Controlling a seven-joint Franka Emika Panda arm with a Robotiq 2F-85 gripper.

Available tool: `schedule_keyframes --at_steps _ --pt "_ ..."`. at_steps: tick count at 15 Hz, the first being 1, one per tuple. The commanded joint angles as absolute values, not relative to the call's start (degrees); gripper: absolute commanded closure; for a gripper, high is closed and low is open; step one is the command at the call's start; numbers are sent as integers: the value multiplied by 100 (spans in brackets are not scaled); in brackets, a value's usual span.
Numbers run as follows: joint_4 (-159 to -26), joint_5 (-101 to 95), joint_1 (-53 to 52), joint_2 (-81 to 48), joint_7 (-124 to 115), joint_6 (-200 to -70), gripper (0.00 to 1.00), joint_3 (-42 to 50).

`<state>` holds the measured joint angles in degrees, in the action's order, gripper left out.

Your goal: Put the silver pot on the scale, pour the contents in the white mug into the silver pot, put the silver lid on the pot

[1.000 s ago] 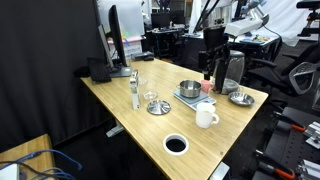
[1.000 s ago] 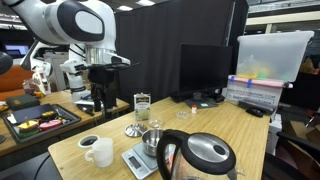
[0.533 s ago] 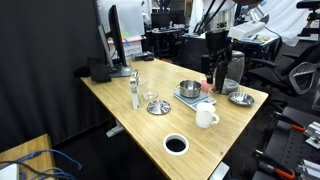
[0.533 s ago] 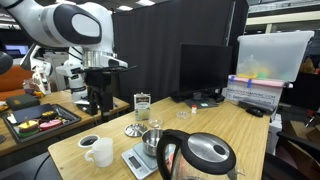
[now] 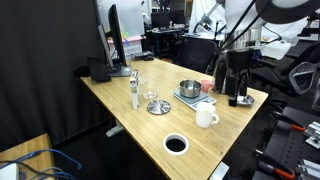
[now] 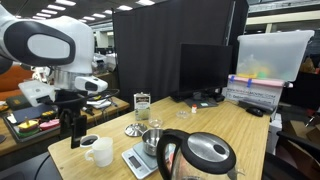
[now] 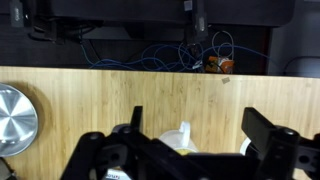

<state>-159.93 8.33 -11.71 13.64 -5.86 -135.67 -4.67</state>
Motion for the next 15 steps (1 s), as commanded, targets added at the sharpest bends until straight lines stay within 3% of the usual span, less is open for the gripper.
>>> schedule_keyframes --at_steps 1,6,11,15 --pt "-15971 904 -1089 1369 -502 -13551 0 -580" --pt "-15956 1041 -1153 1313 -431 -13606 0 -583" --pt "-15970 1611 -1317 986 -565 -14224 0 -784" --pt "-15968 946 -1170 590 -1786 -15173 0 -1146"
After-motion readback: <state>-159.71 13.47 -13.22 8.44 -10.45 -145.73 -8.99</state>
